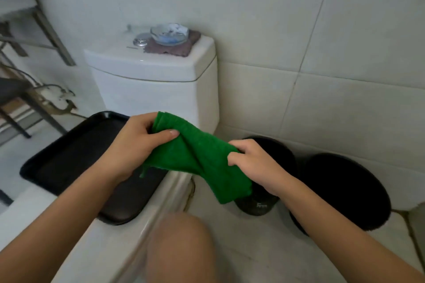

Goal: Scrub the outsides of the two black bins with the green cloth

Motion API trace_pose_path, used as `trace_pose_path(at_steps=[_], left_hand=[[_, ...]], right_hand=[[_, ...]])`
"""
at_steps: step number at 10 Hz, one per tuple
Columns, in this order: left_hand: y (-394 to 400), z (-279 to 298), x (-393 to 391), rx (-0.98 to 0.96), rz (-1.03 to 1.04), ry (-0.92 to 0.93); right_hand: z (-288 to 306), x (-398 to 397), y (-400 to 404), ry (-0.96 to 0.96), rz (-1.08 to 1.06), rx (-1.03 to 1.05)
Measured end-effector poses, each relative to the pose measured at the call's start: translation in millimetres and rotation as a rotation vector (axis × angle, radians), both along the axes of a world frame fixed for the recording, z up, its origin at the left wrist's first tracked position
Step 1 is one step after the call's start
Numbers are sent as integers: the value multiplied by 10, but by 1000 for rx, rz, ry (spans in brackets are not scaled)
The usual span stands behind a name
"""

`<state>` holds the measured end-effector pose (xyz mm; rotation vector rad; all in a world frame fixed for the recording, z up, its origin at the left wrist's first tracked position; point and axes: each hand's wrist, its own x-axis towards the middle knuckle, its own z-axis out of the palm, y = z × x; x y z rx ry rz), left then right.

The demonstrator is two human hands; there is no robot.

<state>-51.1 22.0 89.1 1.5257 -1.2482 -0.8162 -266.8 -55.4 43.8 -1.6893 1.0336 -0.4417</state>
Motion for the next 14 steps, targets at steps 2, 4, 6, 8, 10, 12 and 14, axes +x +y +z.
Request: trace_pose_path(at_steps=[2,4,6,8,10,12,14], left_hand=[[64,-140,754,119,107,63],[-115,-427,1364,213,222,122],[-483,-627,1833,234,295,163],[-817,-997,1980,420,264,-360],[-780,-1153,1576,29,304,-1122],[-745,-1374,1519,485,51,-1048],[-722,-1318,1529,547,16,-999]], right_hand=[[-105,665,-30,-23,18,-51],[-276,1233,-140,76,93,-68],[-340,1745,-483,92,50,-122],[-606,1891,-632,553,105,-649],[-663,1966,-553,450,126,-977],[-814,1911,-550,690,584,-716],[-619,1816,-476,571,500,-611]])
